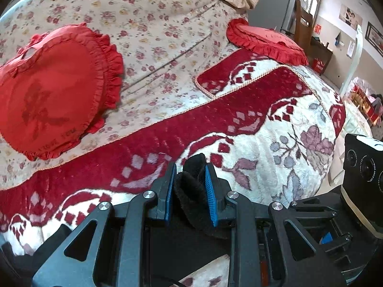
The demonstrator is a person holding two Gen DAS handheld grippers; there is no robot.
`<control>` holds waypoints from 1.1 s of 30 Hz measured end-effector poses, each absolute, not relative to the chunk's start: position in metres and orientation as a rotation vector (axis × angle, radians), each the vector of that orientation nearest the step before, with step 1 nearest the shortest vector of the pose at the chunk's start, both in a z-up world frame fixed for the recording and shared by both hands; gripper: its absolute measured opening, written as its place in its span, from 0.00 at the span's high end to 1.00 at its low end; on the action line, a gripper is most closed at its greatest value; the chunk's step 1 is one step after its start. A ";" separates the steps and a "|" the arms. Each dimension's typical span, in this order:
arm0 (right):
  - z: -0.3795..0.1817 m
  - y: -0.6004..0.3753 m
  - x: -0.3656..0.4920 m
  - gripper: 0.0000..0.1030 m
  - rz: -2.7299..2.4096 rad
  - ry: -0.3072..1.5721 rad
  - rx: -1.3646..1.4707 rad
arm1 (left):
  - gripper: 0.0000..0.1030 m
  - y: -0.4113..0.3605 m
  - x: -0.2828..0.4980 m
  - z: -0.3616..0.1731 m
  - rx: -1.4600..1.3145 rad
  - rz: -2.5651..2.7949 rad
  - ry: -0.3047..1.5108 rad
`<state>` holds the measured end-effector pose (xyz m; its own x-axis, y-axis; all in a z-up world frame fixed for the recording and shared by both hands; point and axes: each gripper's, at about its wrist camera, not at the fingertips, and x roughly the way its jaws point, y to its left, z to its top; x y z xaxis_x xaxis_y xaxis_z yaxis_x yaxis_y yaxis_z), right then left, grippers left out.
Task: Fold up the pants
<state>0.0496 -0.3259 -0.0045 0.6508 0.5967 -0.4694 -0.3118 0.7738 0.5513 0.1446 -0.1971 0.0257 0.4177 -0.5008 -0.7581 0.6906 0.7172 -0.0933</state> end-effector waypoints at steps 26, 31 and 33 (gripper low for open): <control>0.009 -0.255 0.075 0.88 0.612 0.748 0.324 | 0.78 -0.117 0.149 0.036 0.159 -0.661 0.839; 0.008 -0.243 0.081 0.88 0.624 0.768 0.297 | 0.78 -0.103 0.151 0.034 0.139 -0.646 0.841; 0.007 -0.239 0.082 0.88 0.629 0.776 0.286 | 0.78 -0.096 0.152 0.033 0.127 -0.639 0.843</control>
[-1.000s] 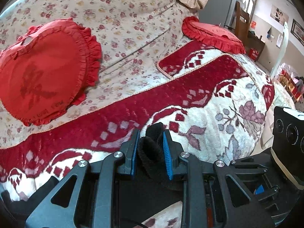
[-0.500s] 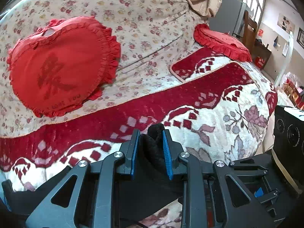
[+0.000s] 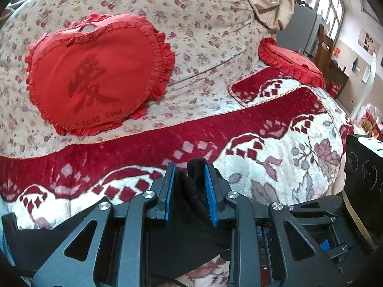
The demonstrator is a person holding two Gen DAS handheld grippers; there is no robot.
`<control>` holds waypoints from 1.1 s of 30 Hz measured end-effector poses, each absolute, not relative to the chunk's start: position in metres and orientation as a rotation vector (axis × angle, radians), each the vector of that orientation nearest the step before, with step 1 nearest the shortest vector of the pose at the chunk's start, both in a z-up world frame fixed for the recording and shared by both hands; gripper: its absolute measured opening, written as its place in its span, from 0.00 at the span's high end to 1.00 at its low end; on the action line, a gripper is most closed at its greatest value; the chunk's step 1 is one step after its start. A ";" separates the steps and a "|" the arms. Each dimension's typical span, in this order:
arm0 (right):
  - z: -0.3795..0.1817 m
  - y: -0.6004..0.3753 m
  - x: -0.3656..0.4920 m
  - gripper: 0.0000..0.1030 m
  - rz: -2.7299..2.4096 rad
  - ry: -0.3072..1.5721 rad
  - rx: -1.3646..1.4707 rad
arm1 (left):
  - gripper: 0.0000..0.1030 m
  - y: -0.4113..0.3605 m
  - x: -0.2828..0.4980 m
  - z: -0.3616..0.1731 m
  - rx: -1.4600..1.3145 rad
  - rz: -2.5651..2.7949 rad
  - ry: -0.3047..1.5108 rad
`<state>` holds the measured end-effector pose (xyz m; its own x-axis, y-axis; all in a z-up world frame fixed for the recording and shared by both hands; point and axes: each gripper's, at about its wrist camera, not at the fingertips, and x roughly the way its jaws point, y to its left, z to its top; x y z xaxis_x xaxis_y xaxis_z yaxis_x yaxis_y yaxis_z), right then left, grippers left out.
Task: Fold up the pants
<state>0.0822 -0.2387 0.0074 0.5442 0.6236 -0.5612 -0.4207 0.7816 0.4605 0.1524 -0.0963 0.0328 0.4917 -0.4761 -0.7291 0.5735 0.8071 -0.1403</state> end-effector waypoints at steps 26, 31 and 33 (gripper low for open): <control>-0.006 -0.167 0.114 0.88 0.738 0.871 0.168 | 0.78 -0.016 0.165 0.008 0.018 -0.530 0.879; -0.012 -0.154 0.120 0.88 0.757 0.889 0.157 | 0.78 -0.004 0.168 0.001 0.006 -0.509 0.893; -0.015 -0.150 0.122 0.88 0.764 0.898 0.155 | 0.78 -0.001 0.169 -0.002 0.001 -0.502 0.899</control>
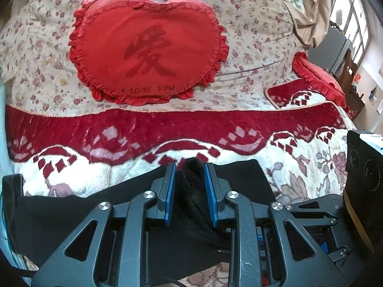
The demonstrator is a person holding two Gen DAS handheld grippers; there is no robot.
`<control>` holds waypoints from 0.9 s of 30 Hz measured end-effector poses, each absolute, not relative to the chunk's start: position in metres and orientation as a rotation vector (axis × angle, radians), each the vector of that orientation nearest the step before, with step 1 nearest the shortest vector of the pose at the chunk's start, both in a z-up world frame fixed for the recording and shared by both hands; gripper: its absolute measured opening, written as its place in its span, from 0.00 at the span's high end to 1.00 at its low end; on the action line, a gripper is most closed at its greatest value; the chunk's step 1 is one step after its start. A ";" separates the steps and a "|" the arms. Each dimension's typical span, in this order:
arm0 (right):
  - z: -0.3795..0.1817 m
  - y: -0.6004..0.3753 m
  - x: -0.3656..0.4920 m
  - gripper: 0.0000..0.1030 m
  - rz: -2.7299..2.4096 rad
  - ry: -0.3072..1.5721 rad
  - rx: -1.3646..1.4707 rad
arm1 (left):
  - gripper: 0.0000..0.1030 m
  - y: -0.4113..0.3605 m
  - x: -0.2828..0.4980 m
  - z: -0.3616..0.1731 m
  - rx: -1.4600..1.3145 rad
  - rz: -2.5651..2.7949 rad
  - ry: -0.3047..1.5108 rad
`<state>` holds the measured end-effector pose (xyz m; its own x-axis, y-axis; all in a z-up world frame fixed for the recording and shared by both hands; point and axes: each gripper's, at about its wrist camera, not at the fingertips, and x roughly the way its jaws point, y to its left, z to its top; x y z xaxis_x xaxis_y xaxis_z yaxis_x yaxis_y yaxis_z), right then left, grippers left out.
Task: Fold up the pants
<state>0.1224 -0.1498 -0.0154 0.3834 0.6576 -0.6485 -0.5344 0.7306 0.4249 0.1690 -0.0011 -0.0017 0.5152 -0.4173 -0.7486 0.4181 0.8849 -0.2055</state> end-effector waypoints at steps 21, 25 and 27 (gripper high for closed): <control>-0.046 -0.123 0.142 0.88 0.792 0.972 0.131 | 0.78 0.019 0.176 -0.029 -0.029 -0.448 0.944; -0.048 -0.121 0.142 0.88 0.794 0.981 0.127 | 0.78 0.019 0.174 -0.031 -0.023 -0.446 0.943; -0.049 -0.120 0.142 0.88 0.796 0.985 0.125 | 0.78 0.019 0.174 -0.032 -0.021 -0.444 0.945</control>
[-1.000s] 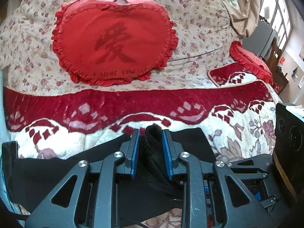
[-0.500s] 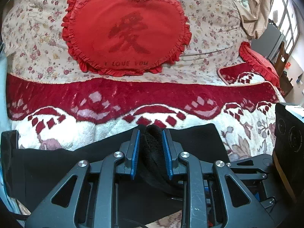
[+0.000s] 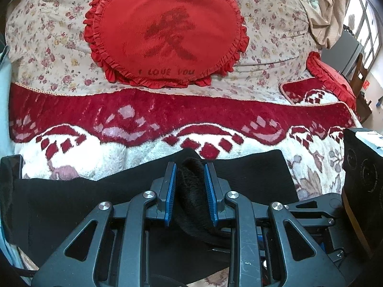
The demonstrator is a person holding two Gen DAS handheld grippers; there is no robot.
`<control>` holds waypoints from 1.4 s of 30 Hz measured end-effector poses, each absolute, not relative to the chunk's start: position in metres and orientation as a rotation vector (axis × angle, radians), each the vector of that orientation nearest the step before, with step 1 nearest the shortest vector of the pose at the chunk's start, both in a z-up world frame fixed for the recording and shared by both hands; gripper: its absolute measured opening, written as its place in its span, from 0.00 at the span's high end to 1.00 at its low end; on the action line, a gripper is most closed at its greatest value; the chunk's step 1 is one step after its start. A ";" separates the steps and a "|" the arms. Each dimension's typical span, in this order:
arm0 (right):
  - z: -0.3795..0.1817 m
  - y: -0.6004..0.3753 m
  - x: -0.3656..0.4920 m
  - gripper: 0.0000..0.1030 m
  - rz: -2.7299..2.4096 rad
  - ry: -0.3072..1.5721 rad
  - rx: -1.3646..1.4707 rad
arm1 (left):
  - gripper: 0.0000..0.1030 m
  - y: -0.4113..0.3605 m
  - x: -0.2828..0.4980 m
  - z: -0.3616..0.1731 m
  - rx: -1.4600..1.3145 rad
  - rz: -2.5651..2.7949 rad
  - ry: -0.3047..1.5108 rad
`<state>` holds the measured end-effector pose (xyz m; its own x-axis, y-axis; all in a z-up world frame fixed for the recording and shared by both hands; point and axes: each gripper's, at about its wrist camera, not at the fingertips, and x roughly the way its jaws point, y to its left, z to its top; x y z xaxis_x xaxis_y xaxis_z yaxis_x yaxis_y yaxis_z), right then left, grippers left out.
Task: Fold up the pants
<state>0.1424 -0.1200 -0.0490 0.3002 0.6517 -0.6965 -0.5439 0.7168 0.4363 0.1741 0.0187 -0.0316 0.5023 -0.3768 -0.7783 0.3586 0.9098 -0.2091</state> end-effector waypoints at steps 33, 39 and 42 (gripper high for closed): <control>-0.066 -0.114 0.142 0.70 0.904 1.076 0.239 | 0.78 0.029 0.174 -0.049 -0.036 -0.379 0.982; -0.033 -0.150 0.121 0.70 0.869 0.969 0.236 | 0.74 0.038 0.163 -0.030 -0.059 -0.364 0.948; -0.019 -0.175 0.113 0.70 0.764 0.910 0.174 | 0.72 0.040 0.155 -0.021 -0.062 -0.366 0.928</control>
<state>0.1135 -0.1750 -0.0189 0.3753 0.6631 -0.6476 -0.5229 0.7284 0.4428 0.1547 0.0400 -0.0205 0.5423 -0.3342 -0.7709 0.2810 0.9368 -0.2084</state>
